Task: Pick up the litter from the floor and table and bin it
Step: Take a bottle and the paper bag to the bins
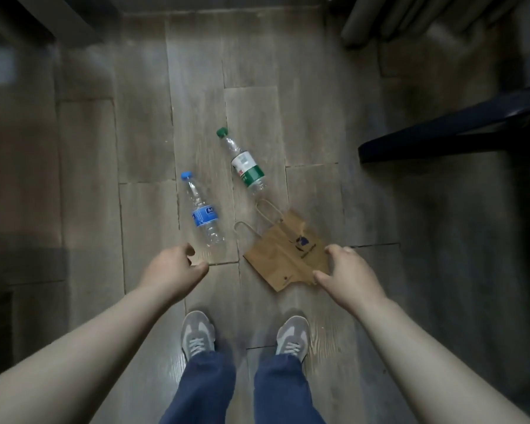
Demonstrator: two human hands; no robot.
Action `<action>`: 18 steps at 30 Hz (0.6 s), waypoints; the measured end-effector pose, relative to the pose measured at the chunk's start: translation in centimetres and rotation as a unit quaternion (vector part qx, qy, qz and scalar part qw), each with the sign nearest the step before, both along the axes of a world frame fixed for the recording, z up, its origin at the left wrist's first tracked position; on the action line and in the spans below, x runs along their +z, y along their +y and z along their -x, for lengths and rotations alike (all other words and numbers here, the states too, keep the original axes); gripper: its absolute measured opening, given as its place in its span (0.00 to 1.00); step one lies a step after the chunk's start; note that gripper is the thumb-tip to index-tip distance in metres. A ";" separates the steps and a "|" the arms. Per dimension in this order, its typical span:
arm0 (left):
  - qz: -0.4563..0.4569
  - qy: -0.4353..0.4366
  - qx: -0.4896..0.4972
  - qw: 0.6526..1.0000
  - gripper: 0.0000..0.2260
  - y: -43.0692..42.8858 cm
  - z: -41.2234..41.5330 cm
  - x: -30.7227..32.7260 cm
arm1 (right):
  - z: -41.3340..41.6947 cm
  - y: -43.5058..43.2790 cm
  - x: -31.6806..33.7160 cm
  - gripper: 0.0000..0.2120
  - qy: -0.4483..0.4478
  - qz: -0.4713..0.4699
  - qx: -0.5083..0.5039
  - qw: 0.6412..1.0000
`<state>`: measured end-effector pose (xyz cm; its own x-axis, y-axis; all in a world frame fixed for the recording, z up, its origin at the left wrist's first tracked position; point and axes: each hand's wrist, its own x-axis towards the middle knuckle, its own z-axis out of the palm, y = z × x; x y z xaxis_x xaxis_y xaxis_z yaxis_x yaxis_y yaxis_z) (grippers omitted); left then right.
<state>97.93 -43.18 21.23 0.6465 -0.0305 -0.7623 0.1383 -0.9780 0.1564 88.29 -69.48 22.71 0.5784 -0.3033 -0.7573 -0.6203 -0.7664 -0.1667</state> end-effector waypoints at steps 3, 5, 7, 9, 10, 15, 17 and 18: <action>-0.001 -0.004 0.009 1.000 0.22 -0.1 -1.1 -4.6 | -0.7 0.2 -4.8 0.26 0.011 0.001 -0.002 1.000; 0.000 -0.012 0.016 1.000 0.26 0.0 -1.8 -7.6 | -1.3 0.1 -7.8 0.26 0.010 0.005 -0.006 1.000; 0.000 -0.020 0.019 1.000 0.31 0.4 -2.4 -10.6 | -1.7 -0.2 -10.7 0.27 0.007 0.006 -0.013 1.000; -0.002 -0.030 0.029 0.999 0.35 0.8 -3.1 -13.7 | -2.1 -0.4 -13.6 0.29 0.002 0.006 -0.019 1.000; -0.005 -0.038 0.036 0.999 0.36 0.9 -3.4 -15.1 | -2.2 -0.6 -14.9 0.29 -0.001 0.007 -0.022 1.000; 0.005 -0.095 0.093 0.991 0.31 1.0 -5.1 -21.8 | -3.3 -1.2 -21.3 0.37 -0.026 0.017 -0.039 0.999; 0.011 -0.121 0.129 0.984 0.33 0.7 -5.7 -24.2 | -3.5 -1.3 -23.6 0.41 -0.051 0.032 -0.054 0.997; 0.015 -0.132 0.145 0.980 0.34 0.6 -5.8 -25.4 | -3.5 -1.3 -24.7 0.42 -0.066 0.039 -0.056 0.995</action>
